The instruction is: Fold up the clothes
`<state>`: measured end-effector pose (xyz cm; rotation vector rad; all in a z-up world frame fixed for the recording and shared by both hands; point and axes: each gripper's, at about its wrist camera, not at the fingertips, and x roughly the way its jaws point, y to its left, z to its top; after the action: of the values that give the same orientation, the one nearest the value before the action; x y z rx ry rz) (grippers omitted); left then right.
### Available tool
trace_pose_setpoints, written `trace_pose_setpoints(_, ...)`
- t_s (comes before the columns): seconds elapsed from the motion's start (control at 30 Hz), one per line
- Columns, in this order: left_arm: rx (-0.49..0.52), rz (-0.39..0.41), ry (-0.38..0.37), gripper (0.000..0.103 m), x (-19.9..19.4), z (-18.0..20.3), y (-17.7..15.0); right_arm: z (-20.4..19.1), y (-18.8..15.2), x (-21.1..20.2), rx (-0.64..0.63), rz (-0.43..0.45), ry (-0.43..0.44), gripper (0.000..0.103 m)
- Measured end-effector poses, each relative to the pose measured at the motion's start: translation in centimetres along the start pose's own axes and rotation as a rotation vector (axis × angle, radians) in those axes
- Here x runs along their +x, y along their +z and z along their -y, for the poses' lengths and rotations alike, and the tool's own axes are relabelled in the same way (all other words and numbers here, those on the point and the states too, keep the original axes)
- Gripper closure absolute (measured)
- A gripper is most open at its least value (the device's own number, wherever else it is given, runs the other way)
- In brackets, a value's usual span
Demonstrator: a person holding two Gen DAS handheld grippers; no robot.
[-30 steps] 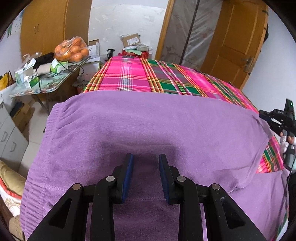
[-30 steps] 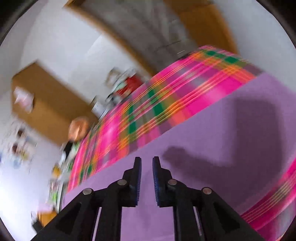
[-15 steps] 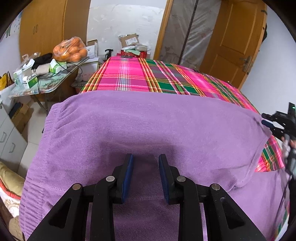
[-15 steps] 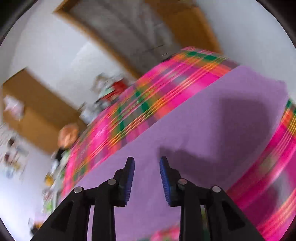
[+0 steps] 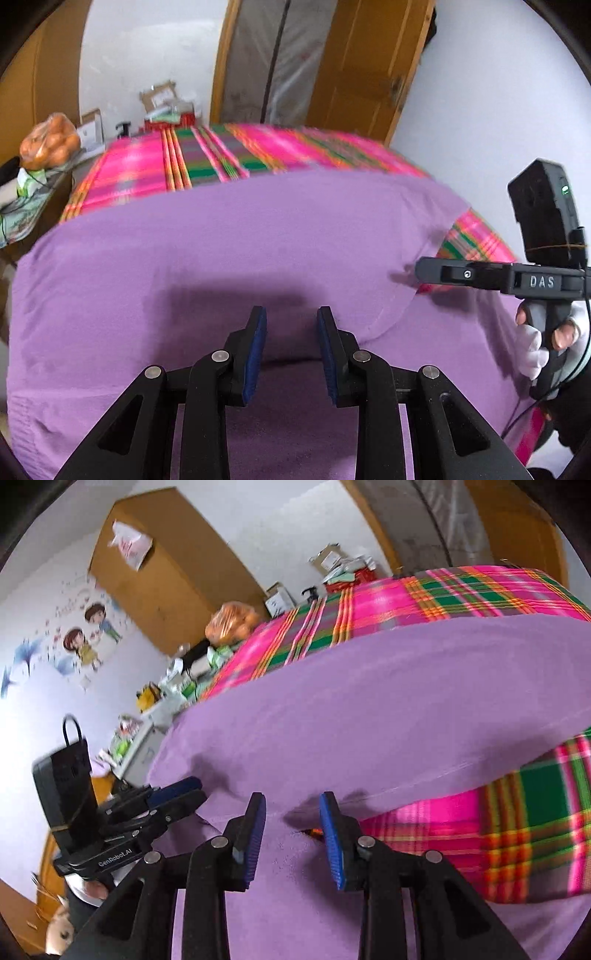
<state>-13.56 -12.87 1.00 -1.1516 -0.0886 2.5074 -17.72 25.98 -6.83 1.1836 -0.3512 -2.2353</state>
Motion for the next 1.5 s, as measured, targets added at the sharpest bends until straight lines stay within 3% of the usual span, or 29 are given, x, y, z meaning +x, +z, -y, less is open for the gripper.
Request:
trace_pose_setpoints(0.07,-0.035,-0.008,-0.014,0.074,0.1,-0.7,0.1,0.8,-0.2,0.5,0.017,0.017,0.036,0.072)
trace_pose_setpoints(0.17,-0.068,0.001,0.023,0.074,-1.3,-1.6,0.0,3.3,0.0,0.7,0.115,0.036,0.159,0.072)
trace_pose_setpoints(0.27,-0.122,0.069,0.044,0.074,-4.9,-2.8,-0.7,5.6,0.0,0.1,0.231,0.076,0.243,0.067)
trace_pose_setpoints(0.37,-0.182,0.101,0.165,0.074,-7.8,-5.8,-2.5,7.0,0.1,-0.2,0.307,0.103,0.308,0.068)
trace_pose_setpoints(0.5,-0.296,0.073,0.339,0.074,-9.7,-10.5,-5.6,7.6,0.2,-0.4,0.342,0.113,0.355,0.068)
trace_pose_setpoints(0.53,-0.318,0.064,0.352,0.074,-9.9,-11.3,-6.3,7.7,0.1,-0.3,0.347,0.114,0.362,0.068)
trace_pose_setpoints(0.63,-0.354,0.111,0.297,0.074,-11.4,-12.2,-7.9,7.9,0.0,-0.3,0.356,0.118,0.371,0.067)
trace_pose_setpoints(0.7,-0.362,0.124,0.316,0.074,-11.9,-12.0,-8.2,8.1,-0.2,-0.6,0.360,0.127,0.377,0.066)
trace_pose_setpoints(0.8,-0.362,0.138,0.342,0.074,-12.0,-10.8,-8.5,7.9,-0.1,-1.0,0.340,0.166,0.368,0.054)
trace_pose_setpoints(0.9,-0.337,0.129,0.365,0.074,-11.4,-9.5,-8.2,7.1,0.0,-2.2,0.280,0.216,0.358,0.054)
trace_pose_setpoints(1.0,-0.351,0.102,0.384,0.074,-11.2,-9.1,-8.8,5.4,0.0,-3.3,0.178,0.246,0.307,0.065)
trace_pose_setpoints(1.2,-0.326,0.093,0.430,0.074,-11.4,-7.9,-10.2,4.2,-0.2,-3.2,0.134,0.198,0.327,0.069)
trace_pose_setpoints(1.27,-0.314,0.089,0.445,0.074,-11.3,-7.6,-10.3,3.7,-0.4,-3.1,0.112,0.190,0.311,0.081)
trace_pose_setpoints(1.5,-0.257,0.059,0.522,0.073,-10.7,-6.7,-9.9,-0.8,-1.5,-6.0,-0.145,0.307,0.038,0.081)
